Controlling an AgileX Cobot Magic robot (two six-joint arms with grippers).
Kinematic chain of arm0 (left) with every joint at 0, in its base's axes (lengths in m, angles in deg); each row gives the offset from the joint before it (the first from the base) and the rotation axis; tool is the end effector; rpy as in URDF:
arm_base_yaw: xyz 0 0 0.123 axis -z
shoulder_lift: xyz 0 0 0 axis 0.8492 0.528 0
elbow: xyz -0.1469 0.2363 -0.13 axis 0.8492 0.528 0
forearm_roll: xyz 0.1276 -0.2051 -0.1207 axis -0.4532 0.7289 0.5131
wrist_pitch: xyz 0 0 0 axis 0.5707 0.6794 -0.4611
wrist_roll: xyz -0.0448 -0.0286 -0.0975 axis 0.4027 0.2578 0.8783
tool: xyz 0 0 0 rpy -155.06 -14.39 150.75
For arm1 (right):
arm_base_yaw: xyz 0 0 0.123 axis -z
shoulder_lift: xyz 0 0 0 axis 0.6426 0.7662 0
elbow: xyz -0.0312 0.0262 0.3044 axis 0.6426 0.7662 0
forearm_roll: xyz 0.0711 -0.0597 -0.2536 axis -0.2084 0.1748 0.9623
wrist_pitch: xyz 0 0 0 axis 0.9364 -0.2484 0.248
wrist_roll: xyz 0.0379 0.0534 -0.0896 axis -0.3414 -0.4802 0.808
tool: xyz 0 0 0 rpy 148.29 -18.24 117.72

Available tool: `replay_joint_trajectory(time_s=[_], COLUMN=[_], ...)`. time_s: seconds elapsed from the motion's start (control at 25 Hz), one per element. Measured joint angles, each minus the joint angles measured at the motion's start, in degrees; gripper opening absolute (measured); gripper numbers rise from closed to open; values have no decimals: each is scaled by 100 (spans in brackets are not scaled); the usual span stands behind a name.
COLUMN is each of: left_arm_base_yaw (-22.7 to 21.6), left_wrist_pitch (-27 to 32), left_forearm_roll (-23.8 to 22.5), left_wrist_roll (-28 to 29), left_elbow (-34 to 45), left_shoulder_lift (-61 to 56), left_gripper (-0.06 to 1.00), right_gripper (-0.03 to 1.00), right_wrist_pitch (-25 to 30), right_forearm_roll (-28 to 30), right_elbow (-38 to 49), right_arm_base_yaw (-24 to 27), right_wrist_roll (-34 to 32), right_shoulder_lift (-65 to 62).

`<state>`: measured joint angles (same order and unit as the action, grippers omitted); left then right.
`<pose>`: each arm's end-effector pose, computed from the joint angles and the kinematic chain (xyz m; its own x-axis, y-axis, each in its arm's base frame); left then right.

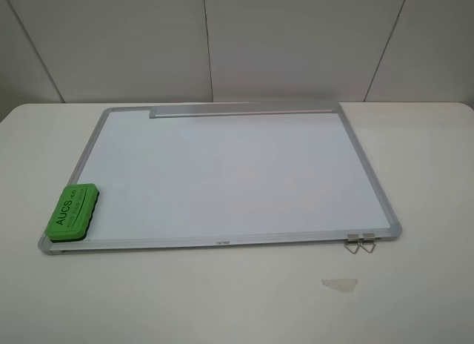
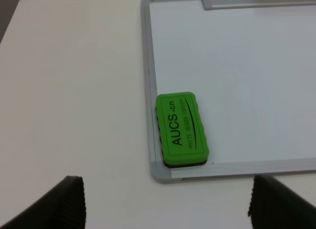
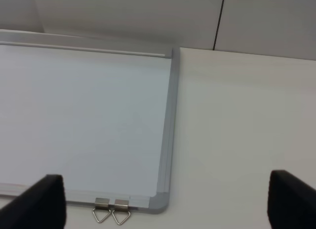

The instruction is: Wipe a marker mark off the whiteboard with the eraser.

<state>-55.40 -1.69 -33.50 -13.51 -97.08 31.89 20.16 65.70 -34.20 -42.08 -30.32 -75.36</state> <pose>0.0051 0.0015 0.2780 -0.4521 -0.0132 -0.8919 0.0182 0.9995 -0.0240 0.0036 0.0001 0.2860 -0.4191 -0.0624 -0.9058 -0.0565 0.9975 -0.0426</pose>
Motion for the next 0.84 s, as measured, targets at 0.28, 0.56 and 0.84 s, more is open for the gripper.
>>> replay_joint_trajectory(time_s=[0.28, 0.56, 0.84], left_arm_base_yaw=[0, 0, 0], left_wrist_pitch=[0, 0, 0], left_forearm_roll=[0, 0, 0], left_wrist_roll=[0, 5, 5], left_elbow=[0, 0, 0], left_shoulder_lift=[0, 0, 0], left_gripper=[69, 69, 69], right_gripper=[82, 82, 82], right_wrist_pitch=[0, 0, 0], right_forearm_roll=[0, 0, 0], right_elbow=[0, 0, 0], right_arm_base_yaw=[0, 0, 0], right_wrist_roll=[0, 0, 0], right_shoulder_lift=[0, 0, 0])
